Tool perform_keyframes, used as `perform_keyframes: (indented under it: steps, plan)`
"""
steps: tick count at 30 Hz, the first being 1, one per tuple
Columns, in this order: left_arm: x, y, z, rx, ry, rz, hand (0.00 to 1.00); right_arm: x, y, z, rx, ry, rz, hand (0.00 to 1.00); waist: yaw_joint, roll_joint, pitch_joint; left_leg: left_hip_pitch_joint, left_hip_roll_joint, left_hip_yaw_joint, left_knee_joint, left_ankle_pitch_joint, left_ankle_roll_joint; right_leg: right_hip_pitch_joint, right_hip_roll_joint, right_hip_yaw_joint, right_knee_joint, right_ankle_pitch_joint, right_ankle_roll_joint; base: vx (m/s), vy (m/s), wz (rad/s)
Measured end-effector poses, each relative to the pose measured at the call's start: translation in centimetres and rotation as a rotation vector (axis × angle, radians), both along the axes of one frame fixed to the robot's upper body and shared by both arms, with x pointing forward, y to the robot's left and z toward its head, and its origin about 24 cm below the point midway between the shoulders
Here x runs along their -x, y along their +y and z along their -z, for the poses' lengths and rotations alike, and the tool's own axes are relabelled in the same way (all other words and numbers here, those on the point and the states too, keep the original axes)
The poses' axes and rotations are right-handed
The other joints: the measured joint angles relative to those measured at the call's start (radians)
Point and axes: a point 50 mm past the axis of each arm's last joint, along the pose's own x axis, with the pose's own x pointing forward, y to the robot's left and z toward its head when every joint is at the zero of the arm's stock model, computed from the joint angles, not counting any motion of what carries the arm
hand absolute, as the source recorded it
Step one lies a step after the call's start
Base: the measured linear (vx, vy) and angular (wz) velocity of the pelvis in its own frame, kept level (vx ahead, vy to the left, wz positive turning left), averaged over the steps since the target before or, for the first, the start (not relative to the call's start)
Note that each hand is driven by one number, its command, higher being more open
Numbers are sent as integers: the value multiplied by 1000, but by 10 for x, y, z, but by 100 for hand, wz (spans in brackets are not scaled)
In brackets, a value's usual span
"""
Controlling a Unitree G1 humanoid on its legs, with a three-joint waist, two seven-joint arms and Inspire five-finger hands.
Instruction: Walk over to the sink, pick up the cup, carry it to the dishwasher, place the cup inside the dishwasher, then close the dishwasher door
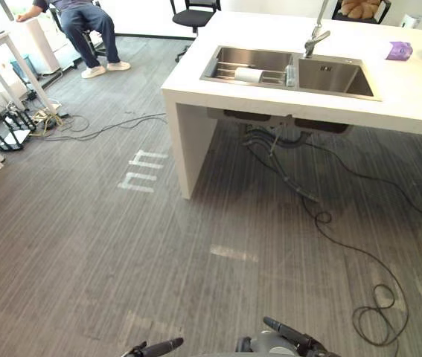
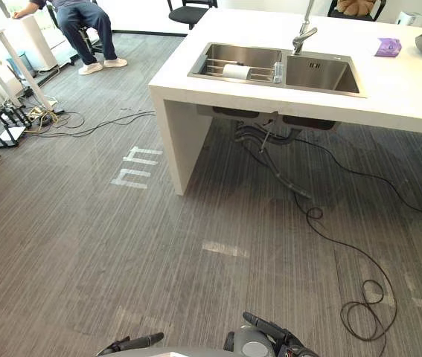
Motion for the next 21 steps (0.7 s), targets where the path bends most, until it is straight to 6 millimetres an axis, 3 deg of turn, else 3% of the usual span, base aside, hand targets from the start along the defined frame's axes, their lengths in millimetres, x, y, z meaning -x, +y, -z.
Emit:
perform_keyframes:
  steps: [3, 5, 6, 7, 8, 9, 11, 13, 16, 18, 19, 20, 21]
  plan:
    - [-11, 3, -5, -36, -84, -34, 100, 8, 0, 3, 29, 58, -53, 100, 29, -8, 4, -167, -4, 73, 116, -126, 28, 154, 0, 27, -121, 8, 13, 343, 38, -22]
    - [-26, 7, -12, -76, -182, -21, 100, 5, 1, 3, 41, 62, -92, 100, 55, -23, 17, -289, 6, 167, -45, -197, 87, 216, -31, 55, -175, 17, 29, 406, 180, -42]
    - [-30, 9, -14, -97, -215, -13, 100, 3, 3, 3, 39, 64, -102, 100, 64, -33, 24, -299, 3, 222, -208, -202, 91, 233, -59, 68, -181, 17, 32, 481, 251, -58]
    - [-31, 5, -14, -121, -233, 35, 100, 3, 1, 2, 43, 67, -104, 100, 66, -21, 18, -281, -7, 264, -523, -90, 88, 247, -73, 81, -178, 11, 67, 410, 242, -53]
    - [-29, 5, -14, -146, -239, 70, 100, 4, -2, 2, 48, 73, -109, 100, 71, -8, 21, -257, -14, 287, -600, 37, 152, 267, -83, 115, -182, -11, 98, 451, 288, -29]
    - [-35, 13, -19, -192, -272, 100, 100, -4, 10, 3, 29, 56, -134, 100, 61, -52, 22, -234, -63, 303, -645, 31, 154, 267, -102, 180, -195, -12, 97, 357, 225, -5]
    - [-53, 12, -27, -242, -363, 153, 100, -9, 19, 4, -4, 51, -146, 100, 58, -79, 13, -231, -113, 307, -672, 12, 167, 235, -102, 217, -197, -1, 92, 275, 152, 25]
    - [-70, -1, -34, -261, -447, 218, 100, -14, 18, 3, 7, 62, -180, 100, 57, -81, 10, -224, -147, 308, -670, -16, 185, 232, -129, 226, -164, 3, 97, 248, 125, 23]
    - [-108, -27, -64, -292, -661, 284, 100, -17, 18, 2, 13, 75, -178, 100, 48, -82, 6, -167, -190, 305, -720, -29, 195, 173, -165, 247, 22, 13, 115, 227, 113, 13]
    - [-133, -42, -92, -309, -848, 315, 100, -27, 17, -1, 30, 53, -156, 100, 48, -85, 1, -109, -212, 315, -787, -30, 196, 64, -197, 256, 257, 66, 199, 222, 109, -15]
    - [-144, -50, -110, -354, -955, 328, 100, -35, 14, -5, 43, 46, -167, 100, 47, -87, 2, -45, -222, 334, -841, -30, 196, -19, -226, 260, 438, 174, 246, 290, 134, -40]
    - [-151, -57, -126, -379, -1043, 314, 100, -39, 7, -8, 58, 46, -171, 100, 43, -75, 7, 25, -223, 343, -881, -32, 199, -88, -257, 244, 614, 253, 222, 294, 122, -37]
    - [-155, -58, -134, -400, -1090, 310, 100, -39, 4, -9, 61, 49, -172, 100, 38, -76, 6, 53, -222, 343, -888, -36, 196, -125, -277, 220, 704, 245, 205, 205, 59, -24]
